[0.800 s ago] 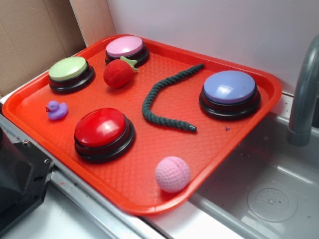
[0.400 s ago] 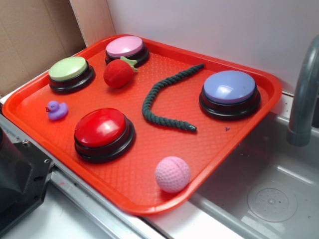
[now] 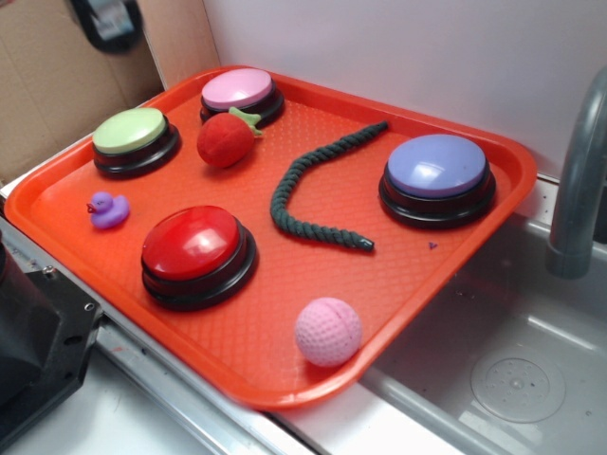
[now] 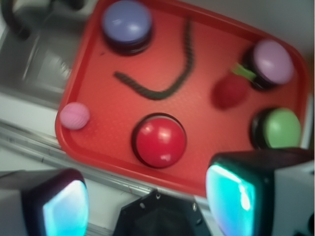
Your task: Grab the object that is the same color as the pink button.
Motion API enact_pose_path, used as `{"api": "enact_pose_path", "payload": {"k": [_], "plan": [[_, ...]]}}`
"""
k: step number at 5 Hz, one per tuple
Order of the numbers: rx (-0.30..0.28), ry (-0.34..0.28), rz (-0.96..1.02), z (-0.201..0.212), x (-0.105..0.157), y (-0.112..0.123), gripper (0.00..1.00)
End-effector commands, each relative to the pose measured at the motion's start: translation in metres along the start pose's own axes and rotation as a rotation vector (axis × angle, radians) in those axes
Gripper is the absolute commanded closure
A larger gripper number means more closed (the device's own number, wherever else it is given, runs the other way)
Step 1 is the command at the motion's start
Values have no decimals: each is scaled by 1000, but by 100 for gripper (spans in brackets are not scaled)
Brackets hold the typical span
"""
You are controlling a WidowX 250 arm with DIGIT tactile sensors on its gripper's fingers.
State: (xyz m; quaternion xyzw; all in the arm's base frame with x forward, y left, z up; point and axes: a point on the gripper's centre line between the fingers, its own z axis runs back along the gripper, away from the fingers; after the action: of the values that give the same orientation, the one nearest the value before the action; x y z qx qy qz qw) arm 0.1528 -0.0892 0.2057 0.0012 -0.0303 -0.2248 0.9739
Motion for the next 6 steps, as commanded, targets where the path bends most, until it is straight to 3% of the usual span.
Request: {"api": "enact_pose_path", "payload": {"k": [1, 2, 3, 5, 6], "plan": [[-41, 35, -520, -49, 9, -61, 0], [-51, 34, -770, -81, 4, -83, 0], [-64, 7, -846, -102, 7, -88, 0], [-70, -4, -746, -137, 22, -80, 0], [-140, -11, -747, -153, 31, -82, 0]]}}
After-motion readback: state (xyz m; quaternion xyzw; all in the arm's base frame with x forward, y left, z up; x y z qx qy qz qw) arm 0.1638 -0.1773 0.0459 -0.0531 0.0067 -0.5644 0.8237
